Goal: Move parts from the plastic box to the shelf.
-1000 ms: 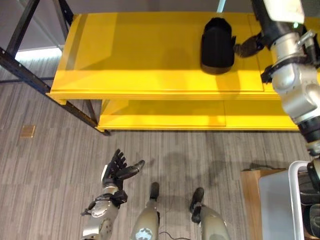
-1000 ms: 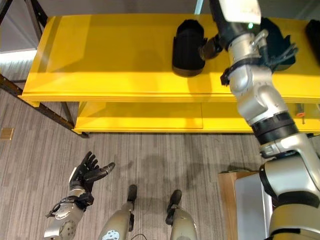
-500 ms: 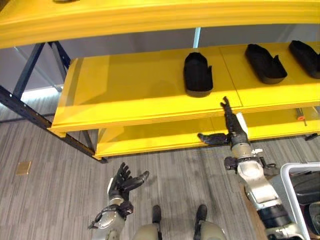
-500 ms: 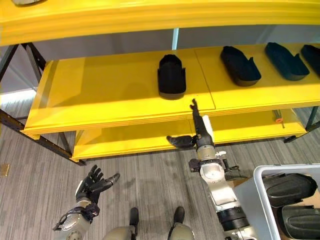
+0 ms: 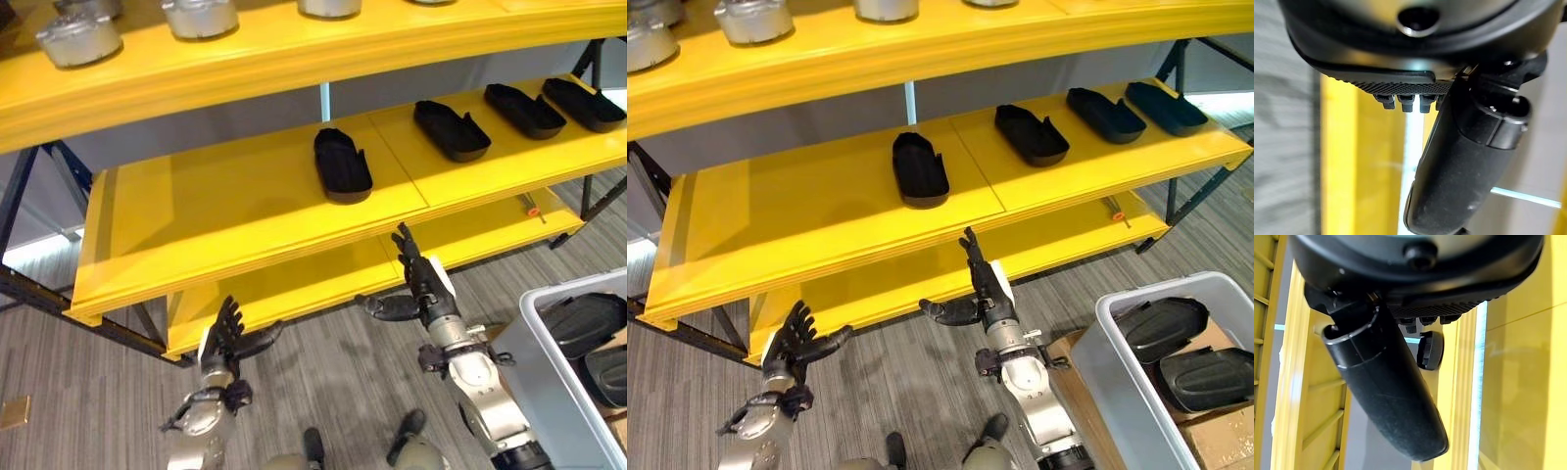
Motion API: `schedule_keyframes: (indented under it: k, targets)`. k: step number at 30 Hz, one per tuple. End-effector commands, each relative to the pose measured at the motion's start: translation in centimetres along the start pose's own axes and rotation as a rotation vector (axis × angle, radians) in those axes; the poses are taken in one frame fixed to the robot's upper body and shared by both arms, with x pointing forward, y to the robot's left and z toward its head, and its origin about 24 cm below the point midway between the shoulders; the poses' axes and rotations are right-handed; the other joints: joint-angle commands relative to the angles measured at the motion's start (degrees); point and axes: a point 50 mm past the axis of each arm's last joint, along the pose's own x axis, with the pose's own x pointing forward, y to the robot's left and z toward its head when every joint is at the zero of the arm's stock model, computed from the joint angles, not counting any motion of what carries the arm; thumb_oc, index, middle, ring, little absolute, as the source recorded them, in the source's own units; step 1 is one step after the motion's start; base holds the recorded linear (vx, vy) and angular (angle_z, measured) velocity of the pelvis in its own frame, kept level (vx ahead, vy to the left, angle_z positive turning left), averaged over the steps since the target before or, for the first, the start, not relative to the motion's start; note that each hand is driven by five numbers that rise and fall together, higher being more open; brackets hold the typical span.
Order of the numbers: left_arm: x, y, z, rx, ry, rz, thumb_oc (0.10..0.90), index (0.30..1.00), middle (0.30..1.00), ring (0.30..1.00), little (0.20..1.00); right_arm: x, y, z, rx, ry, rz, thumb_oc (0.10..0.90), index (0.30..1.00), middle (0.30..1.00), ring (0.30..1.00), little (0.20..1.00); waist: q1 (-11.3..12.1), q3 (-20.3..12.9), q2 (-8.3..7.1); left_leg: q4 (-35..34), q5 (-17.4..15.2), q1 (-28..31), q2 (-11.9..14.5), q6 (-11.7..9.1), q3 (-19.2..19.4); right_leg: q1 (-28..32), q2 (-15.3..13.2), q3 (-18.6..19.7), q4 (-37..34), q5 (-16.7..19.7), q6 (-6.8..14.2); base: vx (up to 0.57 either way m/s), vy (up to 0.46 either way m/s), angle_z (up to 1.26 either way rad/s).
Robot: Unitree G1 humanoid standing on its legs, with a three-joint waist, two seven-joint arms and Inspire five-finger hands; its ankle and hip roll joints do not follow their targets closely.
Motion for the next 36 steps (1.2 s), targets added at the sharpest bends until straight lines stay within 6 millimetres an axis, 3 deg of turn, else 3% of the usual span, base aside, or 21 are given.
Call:
schedule_keyframes:
  k: [1, 3, 5, 8, 10, 11, 15, 17, 18, 19, 20, 21, 22, 23, 25, 26, 28, 30, 32, 36]
  targets:
    - [0.0, -0.7, 5.7, -0.028, -0.295, -0.062, 0.9, 1.0, 1.0, 1.0, 1.0, 1.6, -0.5, 7.5, 0.037, -0.382, -0.006, 0.9, 1.0, 1.0, 1.0, 1.0, 0.2, -3.2, -1.37, 3.9, -13.7, 2.0, 1.0, -0.5, -3.8, -0.3, -1.6, 13.1, -3.9, 8.2, 7.2, 0.02, -0.109, -0.6]
    - [-0.1, -0.9, 6.0, -0.029, -0.31, -0.072, 0.9, 1.0, 1.0, 1.0, 1.0, 1.6, -0.6, 7.5, 0.022, -0.384, -0.011, 0.9, 1.0, 1.0, 1.0, 1.0, 0.9, -3.2, -2.22, 4.7, -14.1, 1.9, 1.0, -0.9, -2.1, 0.9, -1.7, 10.8, -6.1, 8.4, 7.2, 0.01, -0.19, -0.61]
    - [-0.2, -0.8, 5.8, -0.031, -0.303, -0.075, 0.9, 1.0, 1.0, 1.0, 1.0, 1.4, -0.8, 7.3, 0.021, -0.375, -0.018, 0.9, 1.0, 1.0, 1.0, 1.0, 0.8, -3.5, -2.32, 4.8, -14.3, 2.0, 1.8, -1.6, -1.8, 1.7, -0.3, 11.0, -7.3, 8.1, 7.2, 0.03, -0.177, -0.66]
    - [-0.2, -1.0, 6.2, -0.066, -0.324, -0.074, 0.9, 1.0, 1.0, 1.0, 1.0, 0.6, -1.8, 6.7, 0.017, -0.357, -0.063, 0.9, 1.0, 1.0, 1.0, 1.0, -1.7, -3.7, -2.88, 4.6, -11.9, 1.7, 4.6, -3.5, 0.1, 1.3, 1.7, 11.8, -8.0, 6.7, 6.4, 0.05, -0.266, -0.36]
    - [-0.1, -1.5, 6.4, -0.038, -0.334, -0.096, 0.9, 1.0, 1.0, 1.0, 1.0, 0.0, -2.5, 6.1, 0.014, -0.333, -0.093, 0.9, 1.0, 1.0, 1.0, 1.0, -3.1, -3.9, -2.42, 4.0, -10.6, 1.9, 6.8, -4.8, 0.7, 0.9, 3.6, 12.2, -7.9, 4.0, 5.5, 0.02, -0.256, -0.4]
    - [0.0, -2.0, 6.9, 0.055, -0.371, -0.105, 0.9, 1.0, 1.0, 1.0, 1.0, -0.3, -2.9, 5.8, 0.021, -0.325, -0.116, 0.9, 1.0, 1.0, 1.0, 1.0, -4.4, -3.8, -2.07, 3.7, -9.5, 2.0, 8.7, -5.9, 1.3, 0.4, 5.1, 12.7, -7.6, 2.2, 4.9, 0.05, -0.347, -0.31]
    - [0.6, -4.8, 7.9, 0.103, -0.438, -0.197, 0.9, 1.0, 1.0, 1.0, 1.0, -0.8, -3.8, 6.0, 0.028, -0.351, -0.154, 0.9, 1.0, 1.0, 1.0, 1.0, -8.6, -3.6, -0.08, 4.8, -7.2, 2.5, 15.2, -9.5, 4.0, -3.0, 10.9, 16.8, -5.5, -2.5, 3.4, 0.09, -0.318, -0.51]
    - [0.8, -5.7, 8.3, 0.101, -0.463, -0.221, 0.9, 1.0, 1.0, 1.0, 1.0, -1.2, -4.2, 5.9, 0.039, -0.358, -0.174, 0.9, 1.0, 1.0, 1.0, 1.0, -10.1, -2.8, 0.57, 10.2, -4.0, 1.3, 18.2, -11.3, 5.4, -3.3, 14.1, 18.2, -5.8, -4.7, 1.4, 0.05, -0.239, -0.7]
    - [0.8, -5.7, 8.3, 0.1, -0.464, -0.222, 0.9, 1.0, 1.0, 1.0, 1.0, -1.3, -4.3, 5.9, 0.039, -0.358, -0.175, 0.9, 1.0, 1.0, 1.0, 1.0, -10.0, -2.8, 0.84, 10.6, -4.0, 1.1, 18.8, -11.7, 5.3, -3.2, 14.6, 18.1, -5.9, -4.8, 1.2, 0.09, -0.24, -0.51]
    - [0.7, -5.7, 8.3, 0.084, -0.46, -0.227, 0.9, 1.0, 1.0, 1.0, 1.0, -1.6, -4.5, 5.8, 0.046, -0.353, -0.189, 0.9, 1.0, 1.0, 1.0, 1.0, -10.2, -2.1, 0.78, 16.9, -0.7, -0.7, 20.4, -12.0, 3.8, -2.4, 17.2, 19.5, -6.9, -6.6, -0.6, 0.06, -0.168, -0.53]
    - [0.7, -5.8, 8.3, 0.084, -0.46, -0.228, 0.9, 1.0, 1.0, 1.0, 1.0, -1.6, -4.6, 5.8, 0.047, -0.353, -0.189, 0.9, 1.0, 1.0, 1.0, 1.0, -10.1, -2.1, 0.95, 17.4, -0.9, -0.9, 20.8, -12.2, 3.6, -2.4, 17.5, 19.5, -7.0, -6.7, -0.8, 0.04, -0.257, -0.55]
    - [0.7, -5.7, 8.2, 0.077, -0.457, -0.224, 0.9, 1.0, 1.0, 1.0, 1.0, -1.7, -4.6, 5.7, 0.057, -0.35, -0.193, 0.9, 1.0, 1.0, 1.0, 1.0, -9.8, -1.5, 0.48, 21.4, 1.9, -2.8, 20.7, -11.5, 1.4, -2.0, 19.0, 19.9, -7.8, -6.5, -2.9, 0.01, -0.193, -0.56]
    - [0.7, -5.7, 8.1, 0.069, -0.449, -0.228, 0.9, 1.0, 1.0, 1.0, 1.0, -1.9, -4.7, 5.6, 0.064, -0.35, -0.197, 0.9, 1.0, 1.0, 1.0, 1.0, -9.6, -1.0, -0.03, 24.7, 2.3, -4.5, 20.1, -10.8, -0.7, -1.3, 20.0, 20.8, -8.4, -7.2, -3.9, 0.09, -0.303, -0.74]
    - [0.5, -5.4, 7.5, 0.037, -0.418, -0.219, 0.9, 1.0, 1.0, 1.0, 1.0, -2.3, -5.0, 5.4, 0.066, -0.341, -0.203, 0.9, 1.0, 1.0, 1.0, 1.0, -8.6, -0.2, -1.11, 28.5, 1.4, -8.6, 16.1, -9.7, -5.1, 0.2, 21.4, 22.5, -9.5, -8.3, -4.9, 0.14, -0.22, -0.66]
    - [0.3, -5.1, 7.0, 0.012, -0.39, -0.208, 0.9, 1.0, 1.0, 1.0, 1.0, -2.3, -5.1, 5.3, 0.072, -0.342, -0.213, 0.9, 1.0, 1.0, 1.0, 1.0, -7.1, 0.5, -2.15, 25.2, -1.4, -13.6, 12.3, -7.8, -8.2, 1.0, 22.0, 24.7, -10.8, -8.2, -4.3, 0.17, -0.06, -0.65]
    - [0.1, -4.6, 6.5, -0.013, -0.368, -0.189, 0.9, 1.0, 1.0, 1.0, 1.0, -2.2, -5.1, 5.1, 0.076, -0.335, -0.217, 0.9, 1.0, 1.0, 1.0, 1.0, -6.5, 0.6, -2.81, 19.9, -0.4, -15.6, 14.1, -7.6, -9.1, 1.8, 22.3, 26.8, -11.8, -8.1, -3.5, 0.23, 0.115, -0.66]
    - [0.1, -4.4, 6.6, -0.01, -0.377, -0.173, 0.9, 1.0, 1.0, 1.0, 1.0, -1.9, -5.0, 5.2, 0.075, -0.338, -0.225, 0.9, 1.0, 1.0, 1.0, 1.0, -5.5, 1.1, -2.26, 11.3, 3.4, -16.1, 15.8, -8.8, -11.5, 2.8, 23.0, 28.7, -12.1, -8.8, -2.8, 0.22, 0.155, -0.69]
    - [0.1, -4.3, 6.8, -0.01, -0.387, -0.154, 0.9, 1.0, 1.0, 1.0, 1.0, -1.5, -4.6, 5.2, 0.075, -0.34, -0.218, 0.9, 1.0, 1.0, 1.0, 1.0, -3.5, 1.6, -1.27, 3.4, 7.4, -15.9, 14.6, -10.1, -19.2, 3.4, 24.2, 32.1, -12.3, -9.1, -2.3, 0.21, 0.16, -0.95]
    - [0.0, -3.9, 6.5, -0.011, -0.378, -0.136, 0.9, 1.0, 1.0, 1.0, 1.0, -1.2, -4.4, 5.3, 0.071, -0.344, -0.209, 0.9, 1.0, 1.0, 1.0, 1.0, -2.7, 1.5, -0.36, 0.2, 8.4, -15.5, 13.9, -11.5, -23.4, 3.9, 25.1, 35.0, -12.0, -9.5, -2.3, 0.17, 0.13, -1.33]
    - [-0.4, -3.6, 5.9, -0.008, -0.356, -0.155, 0.9, 1.0, 1.0, 1.0, 1.0, -1.3, -4.4, 5.2, 0.061, -0.335, -0.187, 0.9, 1.0, 1.0, 1.0, 1.0, -3.2, 1.0, 0.16, 0.7, 5.3, -12.8, 12.4, -10.8, -21.0, 4.6, 24.1, 37.2, -11.9, -9.3, -1.6, 0.14, 0.217, -1.16]
